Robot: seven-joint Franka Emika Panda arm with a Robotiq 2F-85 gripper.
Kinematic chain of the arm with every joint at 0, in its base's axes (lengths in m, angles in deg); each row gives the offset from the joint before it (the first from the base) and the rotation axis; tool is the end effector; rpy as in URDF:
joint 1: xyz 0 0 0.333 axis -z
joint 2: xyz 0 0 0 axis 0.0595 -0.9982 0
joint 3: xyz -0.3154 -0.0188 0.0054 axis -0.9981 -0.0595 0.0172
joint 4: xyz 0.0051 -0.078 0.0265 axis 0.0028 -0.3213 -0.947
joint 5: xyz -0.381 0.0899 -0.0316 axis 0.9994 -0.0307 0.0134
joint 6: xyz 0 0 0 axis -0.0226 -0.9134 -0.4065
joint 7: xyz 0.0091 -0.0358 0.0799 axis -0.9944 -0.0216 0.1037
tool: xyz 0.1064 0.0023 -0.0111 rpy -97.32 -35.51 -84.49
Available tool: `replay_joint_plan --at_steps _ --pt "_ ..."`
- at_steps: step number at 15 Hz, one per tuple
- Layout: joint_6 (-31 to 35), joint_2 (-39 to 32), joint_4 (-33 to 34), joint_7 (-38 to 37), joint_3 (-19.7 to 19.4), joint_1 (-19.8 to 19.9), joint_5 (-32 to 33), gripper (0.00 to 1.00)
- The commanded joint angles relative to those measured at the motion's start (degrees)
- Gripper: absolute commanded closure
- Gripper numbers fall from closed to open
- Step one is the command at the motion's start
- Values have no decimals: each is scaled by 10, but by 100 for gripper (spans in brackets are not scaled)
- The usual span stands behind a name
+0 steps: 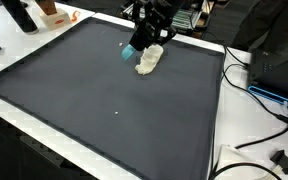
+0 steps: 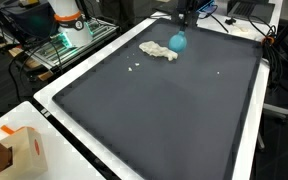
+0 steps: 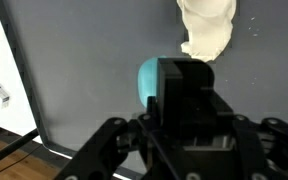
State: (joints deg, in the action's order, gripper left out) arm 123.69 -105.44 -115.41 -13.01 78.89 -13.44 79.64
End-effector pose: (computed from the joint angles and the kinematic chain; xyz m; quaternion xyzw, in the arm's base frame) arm 0.5598 0.2175 0.3382 0.9721 -0.0145 0.0552 0.2277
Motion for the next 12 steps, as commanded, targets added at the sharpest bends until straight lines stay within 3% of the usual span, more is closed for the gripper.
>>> replay_joint_plan --at_steps 1,12 --pt "20 32 -29 27 0 8 -23 75" --pt "59 99 -70 94 4 25 -120 75"
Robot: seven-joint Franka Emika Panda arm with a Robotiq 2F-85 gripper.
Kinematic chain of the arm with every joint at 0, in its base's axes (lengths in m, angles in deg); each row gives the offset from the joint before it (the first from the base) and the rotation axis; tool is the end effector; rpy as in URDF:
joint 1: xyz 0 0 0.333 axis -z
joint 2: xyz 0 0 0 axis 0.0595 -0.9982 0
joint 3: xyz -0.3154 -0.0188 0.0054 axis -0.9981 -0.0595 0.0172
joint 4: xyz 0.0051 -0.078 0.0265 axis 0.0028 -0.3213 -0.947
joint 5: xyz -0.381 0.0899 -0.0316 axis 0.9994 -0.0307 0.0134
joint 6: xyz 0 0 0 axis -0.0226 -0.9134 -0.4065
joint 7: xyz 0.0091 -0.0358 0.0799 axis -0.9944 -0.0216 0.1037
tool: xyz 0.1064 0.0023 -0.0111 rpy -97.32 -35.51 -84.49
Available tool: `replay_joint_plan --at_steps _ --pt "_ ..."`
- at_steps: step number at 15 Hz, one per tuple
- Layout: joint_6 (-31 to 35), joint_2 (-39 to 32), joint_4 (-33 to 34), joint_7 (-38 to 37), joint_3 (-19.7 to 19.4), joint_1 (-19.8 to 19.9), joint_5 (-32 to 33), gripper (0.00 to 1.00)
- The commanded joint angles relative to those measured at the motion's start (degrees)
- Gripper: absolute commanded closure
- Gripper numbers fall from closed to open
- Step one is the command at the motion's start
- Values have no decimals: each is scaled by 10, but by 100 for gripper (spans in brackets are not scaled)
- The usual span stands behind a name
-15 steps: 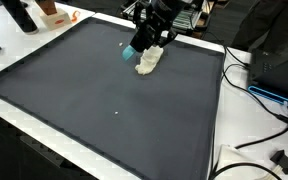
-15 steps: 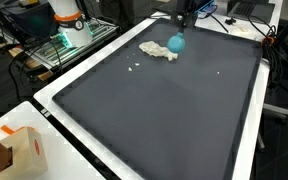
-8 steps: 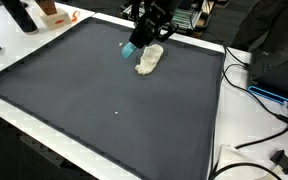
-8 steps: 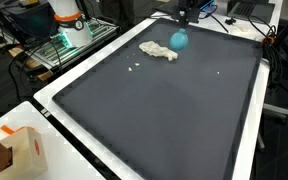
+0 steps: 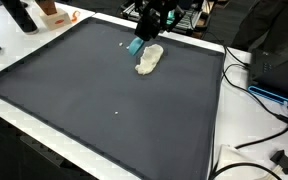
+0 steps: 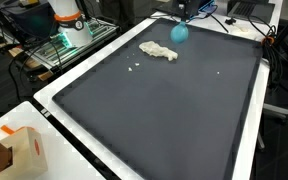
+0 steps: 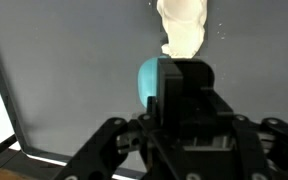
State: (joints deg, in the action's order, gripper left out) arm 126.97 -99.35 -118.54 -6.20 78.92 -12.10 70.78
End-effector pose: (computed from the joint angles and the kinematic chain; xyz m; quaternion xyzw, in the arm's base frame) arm 0.5481 0.2104 0.3778 0.9863 -0.0078 0.0537 0.1558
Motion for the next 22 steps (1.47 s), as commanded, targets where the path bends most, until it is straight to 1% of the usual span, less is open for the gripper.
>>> replay_joint_plan --at_steps 1,6,15,18,19,22 --pt "29 44 -44 34 4 14 -41 75" --pt "33 72 -63 74 5 26 -100 75" --pt "24 105 -78 178 3 51 -236 75" --pt "19 107 -77 195 1 57 -259 75" --pt "19 89 -58 176 5 54 -236 50" --pt "19 89 -58 180 4 57 -241 50"
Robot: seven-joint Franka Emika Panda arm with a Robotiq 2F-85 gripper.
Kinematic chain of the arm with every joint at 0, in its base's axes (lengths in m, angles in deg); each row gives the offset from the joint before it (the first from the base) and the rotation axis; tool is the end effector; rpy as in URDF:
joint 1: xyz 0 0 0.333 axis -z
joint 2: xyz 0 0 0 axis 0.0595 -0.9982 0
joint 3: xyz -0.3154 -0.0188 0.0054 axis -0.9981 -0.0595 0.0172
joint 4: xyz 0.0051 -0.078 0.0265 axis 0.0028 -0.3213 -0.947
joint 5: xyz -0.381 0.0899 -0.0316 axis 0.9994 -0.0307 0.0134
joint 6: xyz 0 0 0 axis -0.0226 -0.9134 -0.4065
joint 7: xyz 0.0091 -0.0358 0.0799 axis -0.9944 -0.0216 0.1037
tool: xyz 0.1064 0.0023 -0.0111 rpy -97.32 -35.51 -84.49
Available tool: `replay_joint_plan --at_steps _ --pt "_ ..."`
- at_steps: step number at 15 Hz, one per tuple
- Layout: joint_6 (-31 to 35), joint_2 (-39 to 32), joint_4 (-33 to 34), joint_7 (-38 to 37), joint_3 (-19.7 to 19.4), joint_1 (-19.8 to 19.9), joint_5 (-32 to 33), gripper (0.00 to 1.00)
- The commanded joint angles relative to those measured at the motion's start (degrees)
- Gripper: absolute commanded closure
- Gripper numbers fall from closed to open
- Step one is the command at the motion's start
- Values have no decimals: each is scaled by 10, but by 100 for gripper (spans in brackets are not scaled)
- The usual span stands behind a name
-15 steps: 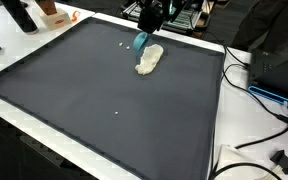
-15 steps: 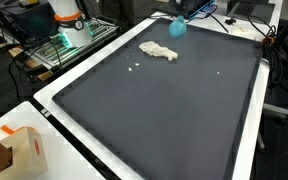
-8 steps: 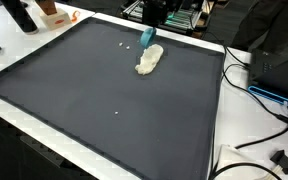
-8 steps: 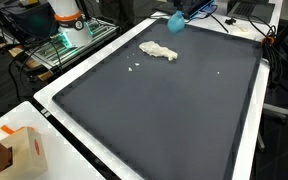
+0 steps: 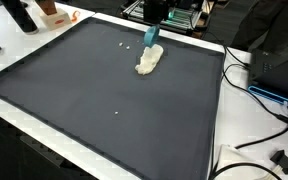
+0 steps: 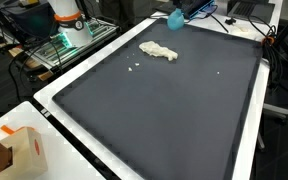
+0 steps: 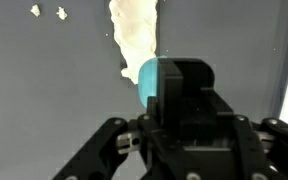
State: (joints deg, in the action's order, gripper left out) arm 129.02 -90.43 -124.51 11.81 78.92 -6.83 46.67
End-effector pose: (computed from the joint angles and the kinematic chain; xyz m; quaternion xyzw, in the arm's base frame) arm 0.5265 0.1700 0.4183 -0.9999 0.0068 -0.0081 0.0092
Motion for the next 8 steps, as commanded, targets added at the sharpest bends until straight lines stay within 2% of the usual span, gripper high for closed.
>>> replay_joint_plan --at_steps 1,2,8 --pt "-2 0 1 0 4 4 0 50" --pt "-2 0 1 0 4 4 0 75" --pt "16 -3 -24 159 -1 19 -143 75"
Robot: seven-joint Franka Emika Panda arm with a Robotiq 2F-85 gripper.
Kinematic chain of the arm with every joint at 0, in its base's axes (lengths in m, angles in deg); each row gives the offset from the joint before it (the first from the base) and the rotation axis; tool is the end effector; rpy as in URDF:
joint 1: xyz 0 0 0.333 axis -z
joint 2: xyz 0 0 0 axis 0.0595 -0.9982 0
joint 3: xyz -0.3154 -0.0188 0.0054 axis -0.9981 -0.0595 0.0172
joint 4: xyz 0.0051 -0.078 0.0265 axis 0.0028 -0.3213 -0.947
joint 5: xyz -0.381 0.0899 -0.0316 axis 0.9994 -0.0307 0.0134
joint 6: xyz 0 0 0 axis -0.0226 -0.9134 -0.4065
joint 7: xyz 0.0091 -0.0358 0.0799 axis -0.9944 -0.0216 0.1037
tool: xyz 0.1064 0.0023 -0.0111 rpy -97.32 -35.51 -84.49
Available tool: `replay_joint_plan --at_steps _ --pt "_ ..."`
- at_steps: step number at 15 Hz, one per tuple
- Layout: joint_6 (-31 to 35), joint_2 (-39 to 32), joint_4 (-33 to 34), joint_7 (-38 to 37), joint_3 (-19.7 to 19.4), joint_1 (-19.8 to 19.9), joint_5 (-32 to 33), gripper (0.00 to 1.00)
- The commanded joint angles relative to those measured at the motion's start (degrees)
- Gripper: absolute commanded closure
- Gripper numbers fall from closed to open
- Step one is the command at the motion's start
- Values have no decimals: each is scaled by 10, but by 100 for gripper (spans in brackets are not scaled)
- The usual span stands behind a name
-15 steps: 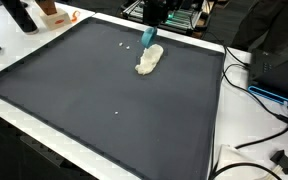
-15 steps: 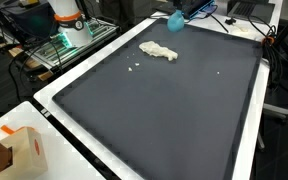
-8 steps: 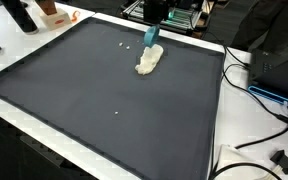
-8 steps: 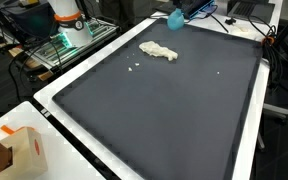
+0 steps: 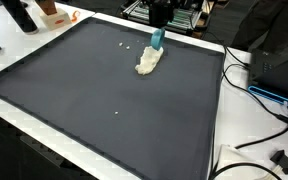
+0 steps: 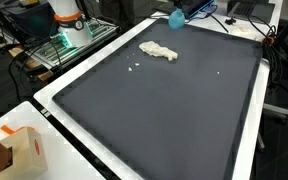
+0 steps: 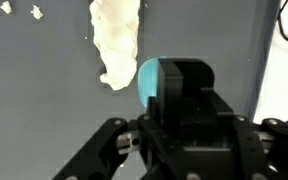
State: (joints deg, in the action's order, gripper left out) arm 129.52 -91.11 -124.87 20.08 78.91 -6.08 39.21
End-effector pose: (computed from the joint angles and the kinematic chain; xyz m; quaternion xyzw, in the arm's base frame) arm 0.5277 0.1685 0.4101 -0.9978 -0.0242 0.0090 0.0619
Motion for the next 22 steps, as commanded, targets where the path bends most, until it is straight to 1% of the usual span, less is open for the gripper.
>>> replay_joint_plan --at_steps 1,6,13,17,22 --pt "6 2 -23 99 -1 15 -90 75" --pt "-16 -11 -41 195 -8 35 -191 75" --pt "-57 -34 -56 281 -16 61 -275 75" --pt "-84 -45 -62 305 -22 73 -304 75" --pt "-108 -56 -64 290 -29 81 -319 75"
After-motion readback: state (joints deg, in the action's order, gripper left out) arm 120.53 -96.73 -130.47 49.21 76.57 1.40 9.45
